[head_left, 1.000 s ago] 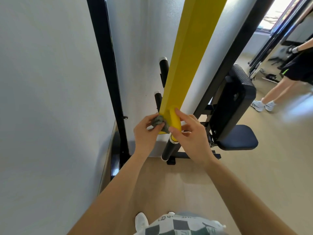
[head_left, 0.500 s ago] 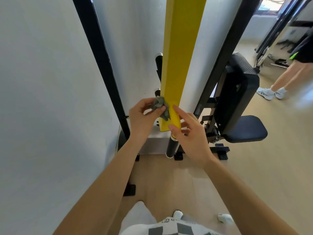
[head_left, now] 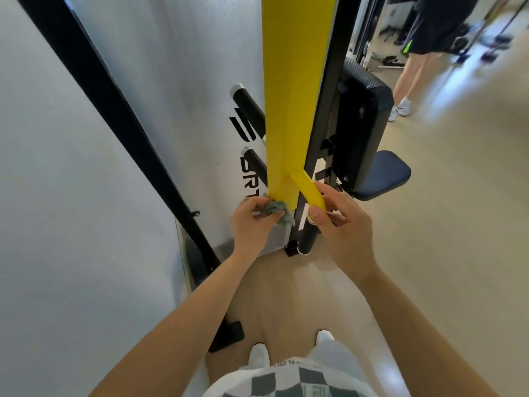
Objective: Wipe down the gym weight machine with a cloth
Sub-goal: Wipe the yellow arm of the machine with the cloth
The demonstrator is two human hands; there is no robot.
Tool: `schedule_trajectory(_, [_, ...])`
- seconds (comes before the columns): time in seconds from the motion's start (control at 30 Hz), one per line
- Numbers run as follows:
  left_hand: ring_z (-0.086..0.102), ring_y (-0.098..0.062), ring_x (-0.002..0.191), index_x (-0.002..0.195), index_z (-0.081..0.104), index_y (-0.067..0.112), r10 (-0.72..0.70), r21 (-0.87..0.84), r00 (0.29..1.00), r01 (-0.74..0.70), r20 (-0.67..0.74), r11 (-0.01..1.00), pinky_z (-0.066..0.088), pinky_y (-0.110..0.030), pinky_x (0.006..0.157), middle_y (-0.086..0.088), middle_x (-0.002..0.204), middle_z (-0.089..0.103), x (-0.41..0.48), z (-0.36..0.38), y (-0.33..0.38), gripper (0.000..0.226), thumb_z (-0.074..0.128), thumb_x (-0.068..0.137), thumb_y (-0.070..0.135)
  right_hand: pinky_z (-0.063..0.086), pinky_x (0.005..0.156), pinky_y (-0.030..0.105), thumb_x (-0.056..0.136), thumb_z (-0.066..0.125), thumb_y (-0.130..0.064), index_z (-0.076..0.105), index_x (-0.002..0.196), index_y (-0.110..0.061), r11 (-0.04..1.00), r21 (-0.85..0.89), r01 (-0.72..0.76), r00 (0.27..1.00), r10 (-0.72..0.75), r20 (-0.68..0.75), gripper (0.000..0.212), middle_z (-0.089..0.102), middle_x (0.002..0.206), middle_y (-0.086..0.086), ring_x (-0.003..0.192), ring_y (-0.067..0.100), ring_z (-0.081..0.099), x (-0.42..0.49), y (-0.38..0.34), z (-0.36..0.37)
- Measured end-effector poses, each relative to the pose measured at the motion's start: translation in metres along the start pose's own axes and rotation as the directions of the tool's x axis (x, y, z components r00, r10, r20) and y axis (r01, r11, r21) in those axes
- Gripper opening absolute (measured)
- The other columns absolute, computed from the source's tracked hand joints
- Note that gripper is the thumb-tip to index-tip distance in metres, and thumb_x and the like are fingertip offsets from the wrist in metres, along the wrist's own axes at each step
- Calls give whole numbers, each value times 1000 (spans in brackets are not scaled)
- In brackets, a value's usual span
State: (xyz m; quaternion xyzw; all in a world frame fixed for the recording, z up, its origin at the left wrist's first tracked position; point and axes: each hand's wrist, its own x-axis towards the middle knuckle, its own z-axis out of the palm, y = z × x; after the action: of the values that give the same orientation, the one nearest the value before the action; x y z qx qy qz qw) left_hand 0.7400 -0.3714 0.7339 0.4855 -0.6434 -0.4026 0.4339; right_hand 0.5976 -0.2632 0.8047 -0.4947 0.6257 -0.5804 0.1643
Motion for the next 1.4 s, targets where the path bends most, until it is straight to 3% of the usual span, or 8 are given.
schedule_trajectory(0.17, [67,-13,90,101,69,23,36,-105,995,-46,-96,993,61,-31,79,6,98,69,8,-2,26,31,88,77,28,46,77,1,91,61,-29,53,133,-27,998,-52,-23,996,18,-85,43,56,109,-25,101,-16,56,-7,1,8])
schedule_trajectory(0.33, [66,-15,92,101,64,28,72,-129,987,-90,-141,988,59,-28,78,5,100,67,9,1,35,34,88,76,33,45,76,1,94,64,-16,54,133,-26,994,-106,-33,995,23,-95,41,59,106,-9,98,-14,57,-10,1,12])
schedule_trajectory(0.47, [68,-11,91,103,72,21,-66,-108,998,64,-12,992,60,-35,86,7,97,72,5,-3,15,25,84,81,25,44,78,0,94,61,-27,54,128,-32,992,-118,-42,994,29,-108,34,59,108,-18,99,-16,57,-7,-4,14])
schedule_trajectory(0.67, [73,-20,96,108,74,22,-353,-409,936,325,6,853,59,-36,90,3,100,76,20,-22,13,18,72,92,14,44,75,-1,89,58,-38,56,125,-34,992,-97,-81,992,71,-105,36,63,104,-14,97,-15,58,-8,-9,16])
schedule_trajectory(0.93, [72,-26,99,117,72,16,-371,-398,926,367,69,841,62,-47,84,-3,108,75,68,-32,51,27,74,92,26,43,73,-3,90,59,-36,55,125,-34,991,-107,-76,994,66,-88,36,61,103,-13,98,-15,58,-9,-11,20])
schedule_trajectory(1.1, [71,-22,99,111,68,22,-333,-349,911,403,244,846,62,-37,85,-6,108,72,68,-39,64,12,62,100,24,42,72,-3,89,58,-38,54,125,-36,991,-105,-86,992,76,-97,36,61,107,-11,98,-14,59,-6,-12,20])
schedule_trajectory(1.27, [70,-26,108,116,68,19,-351,-264,840,480,413,837,61,-40,90,-10,114,72,68,-55,52,21,53,105,29,43,75,-2,90,57,-37,55,127,-33,992,-100,-78,991,66,-113,37,61,111,-7,96,-3,61,-8,-9,18])
schedule_trajectory(1.4, [68,-29,110,123,64,12,-381,-312,756,593,532,742,58,-43,94,-12,116,71,70,-62,50,37,47,103,38,42,74,-4,91,58,-34,54,125,-37,993,-91,-75,990,64,-125,34,58,107,-18,98,-14,58,-9,-11,17])
